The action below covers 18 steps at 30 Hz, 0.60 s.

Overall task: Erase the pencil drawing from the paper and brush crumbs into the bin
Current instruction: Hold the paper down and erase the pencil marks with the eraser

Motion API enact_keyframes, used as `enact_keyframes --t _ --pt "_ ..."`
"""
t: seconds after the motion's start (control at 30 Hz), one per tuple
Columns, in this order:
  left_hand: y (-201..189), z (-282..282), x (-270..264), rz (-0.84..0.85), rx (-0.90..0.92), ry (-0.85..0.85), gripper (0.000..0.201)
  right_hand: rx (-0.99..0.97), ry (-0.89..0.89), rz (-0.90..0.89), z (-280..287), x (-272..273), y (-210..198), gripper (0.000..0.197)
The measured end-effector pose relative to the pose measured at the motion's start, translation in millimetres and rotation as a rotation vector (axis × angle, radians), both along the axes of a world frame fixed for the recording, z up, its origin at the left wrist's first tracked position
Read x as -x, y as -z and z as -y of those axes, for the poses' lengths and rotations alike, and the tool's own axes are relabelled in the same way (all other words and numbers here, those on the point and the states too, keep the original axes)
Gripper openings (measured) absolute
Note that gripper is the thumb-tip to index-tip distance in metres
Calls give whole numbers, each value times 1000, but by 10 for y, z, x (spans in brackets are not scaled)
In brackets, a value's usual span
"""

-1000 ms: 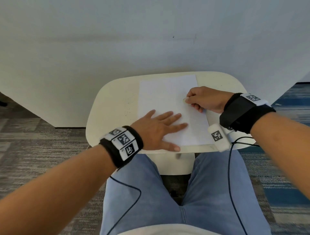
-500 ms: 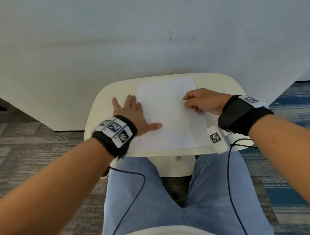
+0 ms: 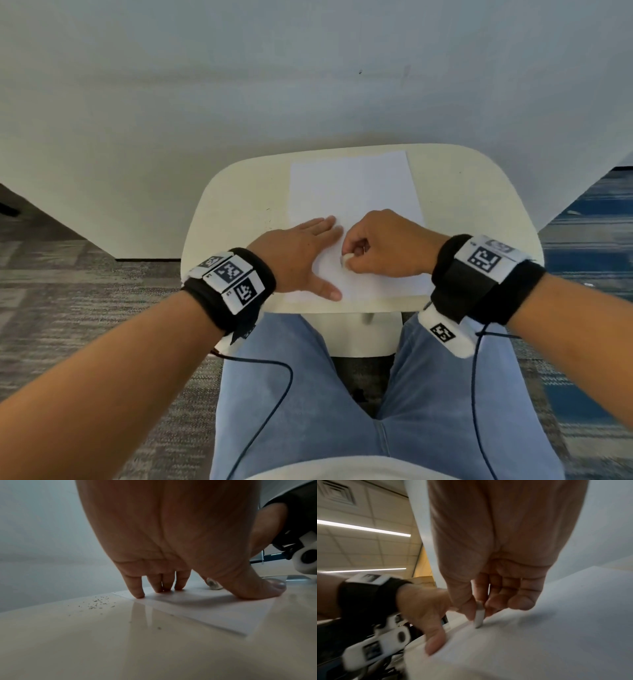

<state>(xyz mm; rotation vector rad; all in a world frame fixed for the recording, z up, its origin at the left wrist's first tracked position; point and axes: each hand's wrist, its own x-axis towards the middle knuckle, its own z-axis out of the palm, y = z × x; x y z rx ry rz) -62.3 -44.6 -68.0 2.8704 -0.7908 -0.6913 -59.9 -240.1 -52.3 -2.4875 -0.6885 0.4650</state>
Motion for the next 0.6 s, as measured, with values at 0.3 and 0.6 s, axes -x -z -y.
enact_keyframes --t 0.3,0.6 --pt "-3 -1 -13 2 -65 25 112 83 21 42 23 -169 -106 11" --pt "-1 11 -14 8 -72 20 113 62 12 11 10 -89 -77 9"
